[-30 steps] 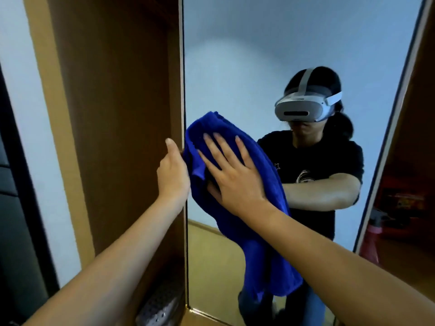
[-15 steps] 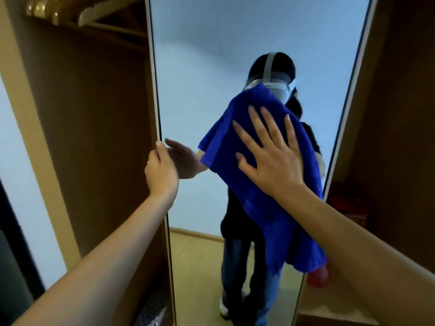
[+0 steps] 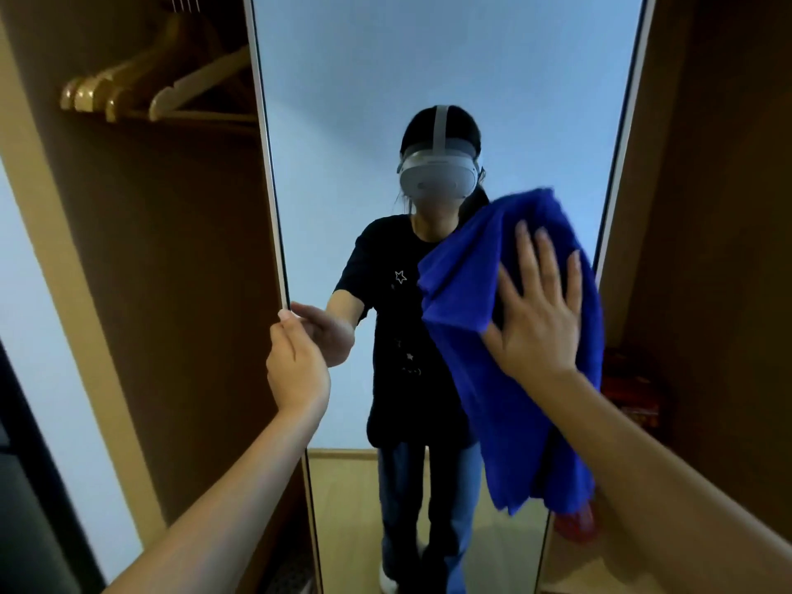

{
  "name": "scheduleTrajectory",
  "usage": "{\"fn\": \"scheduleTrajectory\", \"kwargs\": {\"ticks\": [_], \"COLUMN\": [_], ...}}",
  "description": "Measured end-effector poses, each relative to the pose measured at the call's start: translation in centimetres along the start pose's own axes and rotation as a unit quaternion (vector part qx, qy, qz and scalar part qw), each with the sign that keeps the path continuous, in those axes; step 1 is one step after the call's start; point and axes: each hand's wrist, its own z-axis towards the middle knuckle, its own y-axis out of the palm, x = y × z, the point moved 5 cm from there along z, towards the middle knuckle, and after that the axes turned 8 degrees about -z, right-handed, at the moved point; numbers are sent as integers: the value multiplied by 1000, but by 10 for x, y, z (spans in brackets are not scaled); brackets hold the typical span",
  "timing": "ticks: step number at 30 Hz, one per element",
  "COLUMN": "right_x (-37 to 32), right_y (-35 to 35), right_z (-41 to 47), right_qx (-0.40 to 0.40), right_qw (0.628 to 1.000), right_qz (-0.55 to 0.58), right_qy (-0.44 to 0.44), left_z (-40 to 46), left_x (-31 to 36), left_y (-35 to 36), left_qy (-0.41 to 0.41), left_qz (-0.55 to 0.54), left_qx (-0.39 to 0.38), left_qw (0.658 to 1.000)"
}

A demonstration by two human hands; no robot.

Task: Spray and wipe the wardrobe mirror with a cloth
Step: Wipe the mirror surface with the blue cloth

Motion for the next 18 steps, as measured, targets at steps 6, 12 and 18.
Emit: {"fn": "scheduleTrajectory", "kwargs": {"ticks": [6, 12, 18], "right_x": [18, -23, -86], "right_y": [-19, 0, 4], "right_z": [71, 12, -9], "right_qx": [-23, -62, -71], "right_qw": [998, 998, 991], "right_qz": [24, -9, 16], "right_qy": [61, -4, -109], "left_z": [0, -4, -5], "left_x": [5, 8, 11], "left_y": [-5, -7, -8], "left_qy": [-48, -68, -63], "left_qz": [-24, 2, -19], "left_qx": [-16, -18, -18], "left_qw": [998, 998, 998]}}
